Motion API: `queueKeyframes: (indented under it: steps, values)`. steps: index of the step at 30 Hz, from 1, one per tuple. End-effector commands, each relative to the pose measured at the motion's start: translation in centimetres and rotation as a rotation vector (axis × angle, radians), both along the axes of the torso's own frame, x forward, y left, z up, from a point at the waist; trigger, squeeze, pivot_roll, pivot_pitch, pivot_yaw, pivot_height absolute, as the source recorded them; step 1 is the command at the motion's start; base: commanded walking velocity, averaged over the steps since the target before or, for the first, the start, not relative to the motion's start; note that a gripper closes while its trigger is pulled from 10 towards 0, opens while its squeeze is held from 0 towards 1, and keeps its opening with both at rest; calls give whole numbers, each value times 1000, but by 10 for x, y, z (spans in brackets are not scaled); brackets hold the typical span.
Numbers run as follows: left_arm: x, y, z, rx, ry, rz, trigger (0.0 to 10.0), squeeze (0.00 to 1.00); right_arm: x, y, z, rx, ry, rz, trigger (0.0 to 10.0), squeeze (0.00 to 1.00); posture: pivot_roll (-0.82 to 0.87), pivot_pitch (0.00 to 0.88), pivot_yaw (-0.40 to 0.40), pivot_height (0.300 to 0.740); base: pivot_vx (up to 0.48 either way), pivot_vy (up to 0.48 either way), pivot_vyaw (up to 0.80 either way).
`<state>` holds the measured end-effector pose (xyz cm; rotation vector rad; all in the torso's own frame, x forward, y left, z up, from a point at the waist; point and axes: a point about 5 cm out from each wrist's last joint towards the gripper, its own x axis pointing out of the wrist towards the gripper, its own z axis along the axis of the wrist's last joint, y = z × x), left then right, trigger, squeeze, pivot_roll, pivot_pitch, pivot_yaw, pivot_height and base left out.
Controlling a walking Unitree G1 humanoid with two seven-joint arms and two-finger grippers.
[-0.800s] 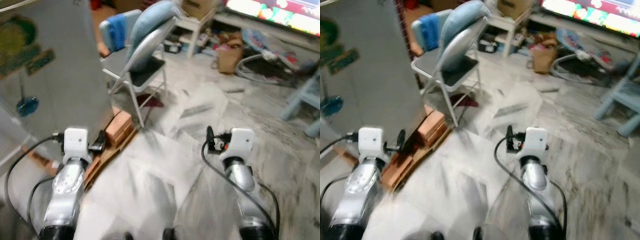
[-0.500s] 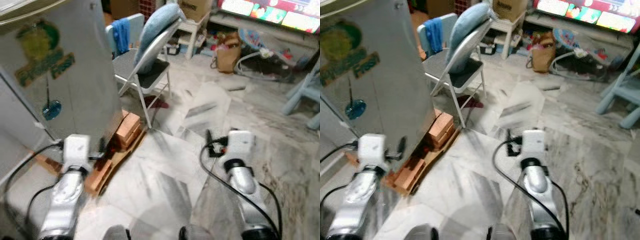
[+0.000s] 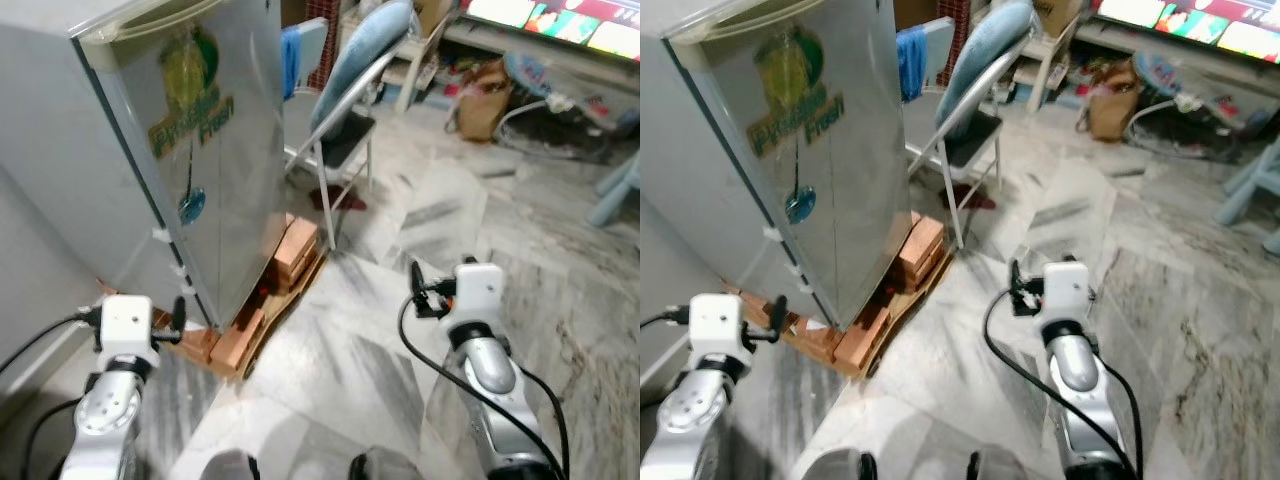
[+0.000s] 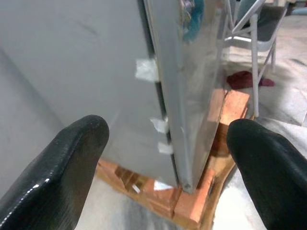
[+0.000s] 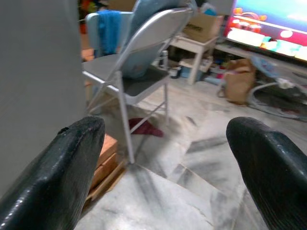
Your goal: Restocking fridge
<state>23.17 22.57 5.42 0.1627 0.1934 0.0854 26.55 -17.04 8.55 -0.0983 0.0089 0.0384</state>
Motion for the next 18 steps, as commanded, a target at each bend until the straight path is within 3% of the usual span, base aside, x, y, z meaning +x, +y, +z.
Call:
queueKeyframes:
  steps: [1, 4, 11, 18]
  values:
    - [4, -12, -1, -29, 1, -43, 10000, 0, -5, -14, -3, -22, 18, -35, 10000, 0, 23, 96, -43, 740, 360, 315, -800]
    - [7, -13, 1, -37, -4, -47, 10000, 0, -6, -15, -4, -24, 20, -37, 10000, 0, 20, 102, -46, 740, 360, 319, -731]
    - [8, -19, 1, -59, -7, -63, 10000, 0, -5, -15, -4, -35, 25, -34, 10000, 0, 22, 125, -48, 740, 317, 360, 0]
    - [8, -22, 2, -87, -12, -89, 10000, 0, -3, -11, -4, -37, 22, -23, 10000, 0, 32, 128, -47, 740, 0, 0, 0]
